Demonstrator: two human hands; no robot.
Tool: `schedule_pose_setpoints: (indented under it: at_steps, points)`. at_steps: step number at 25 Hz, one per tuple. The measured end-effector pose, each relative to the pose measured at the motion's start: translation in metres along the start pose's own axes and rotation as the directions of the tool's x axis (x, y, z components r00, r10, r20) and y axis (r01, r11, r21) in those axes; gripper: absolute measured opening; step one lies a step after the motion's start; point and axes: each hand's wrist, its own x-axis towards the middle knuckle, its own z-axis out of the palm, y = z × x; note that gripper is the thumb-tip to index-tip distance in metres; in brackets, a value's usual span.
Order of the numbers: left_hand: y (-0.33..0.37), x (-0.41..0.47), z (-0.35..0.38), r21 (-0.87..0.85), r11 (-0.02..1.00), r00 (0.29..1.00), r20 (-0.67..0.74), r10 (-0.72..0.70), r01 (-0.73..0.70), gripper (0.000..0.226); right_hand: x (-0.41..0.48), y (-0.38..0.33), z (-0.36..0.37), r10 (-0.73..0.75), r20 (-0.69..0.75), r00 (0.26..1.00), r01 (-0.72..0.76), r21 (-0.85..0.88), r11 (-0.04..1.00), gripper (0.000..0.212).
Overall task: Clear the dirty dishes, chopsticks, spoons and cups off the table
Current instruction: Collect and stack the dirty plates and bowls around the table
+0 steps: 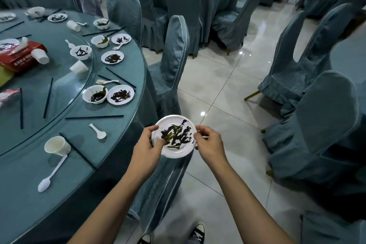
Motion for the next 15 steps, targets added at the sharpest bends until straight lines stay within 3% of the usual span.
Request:
schedule_pose_setpoints:
  at_steps: [6, 15]
  points:
    - [0.018, 0.007, 0.067, -0.007, 0.999, 0.996, -0.075, -0.037, 0.037, 0.036, 0.050, 0.008, -0.053, -0.035, 0.056, 0.998, 0.036, -0.021, 0.999, 0.027]
    - [0.042, 0.033, 0.100, -0.037, 0.997, 0.979, -0.185, -0.080, 0.074, 0.035, 0.109, 0.001, -0.066, -0.066, 0.180, 0.981, 0.071, -0.022, 0.997, 0.014]
